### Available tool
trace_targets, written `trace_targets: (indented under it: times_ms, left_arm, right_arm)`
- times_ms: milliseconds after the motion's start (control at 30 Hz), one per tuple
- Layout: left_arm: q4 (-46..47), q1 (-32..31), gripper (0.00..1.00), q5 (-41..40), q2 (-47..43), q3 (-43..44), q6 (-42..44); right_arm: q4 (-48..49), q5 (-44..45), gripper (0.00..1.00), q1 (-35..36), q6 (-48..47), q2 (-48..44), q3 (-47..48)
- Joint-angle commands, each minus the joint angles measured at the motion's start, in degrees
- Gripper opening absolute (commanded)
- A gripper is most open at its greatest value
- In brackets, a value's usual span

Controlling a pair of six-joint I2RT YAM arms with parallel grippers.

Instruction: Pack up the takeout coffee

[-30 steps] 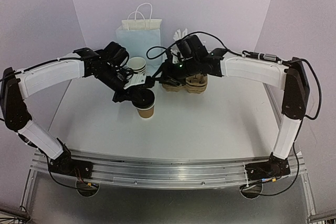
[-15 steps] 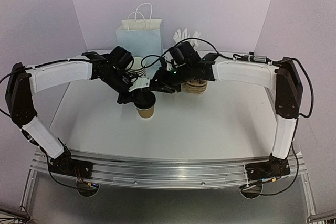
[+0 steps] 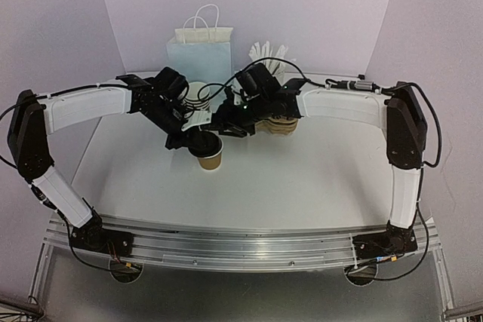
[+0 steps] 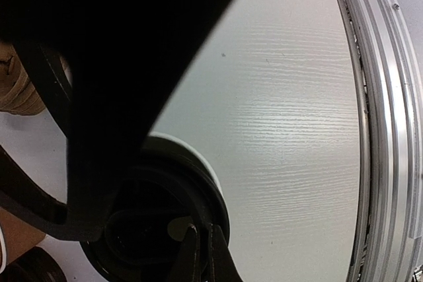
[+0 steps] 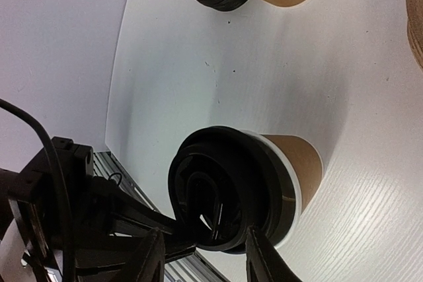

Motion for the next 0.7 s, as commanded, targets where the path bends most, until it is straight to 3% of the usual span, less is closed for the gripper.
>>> trace_targets:
  times_ms: [0, 667]
  left_arm:
    - [3.2, 0.0, 0.0, 2.9, 0.0, 0.4, -1.3]
    - [7.1, -0.1, 0.0, 4.4, 1.8, 0.7, -0.1]
  right_arm:
    - [-1.1, 0.8, 0.39, 1.3, -1.1, 0.5, 2.9]
    - [-3.7, 2.2, 0.4, 1.5, -2.5, 0.1, 3.7]
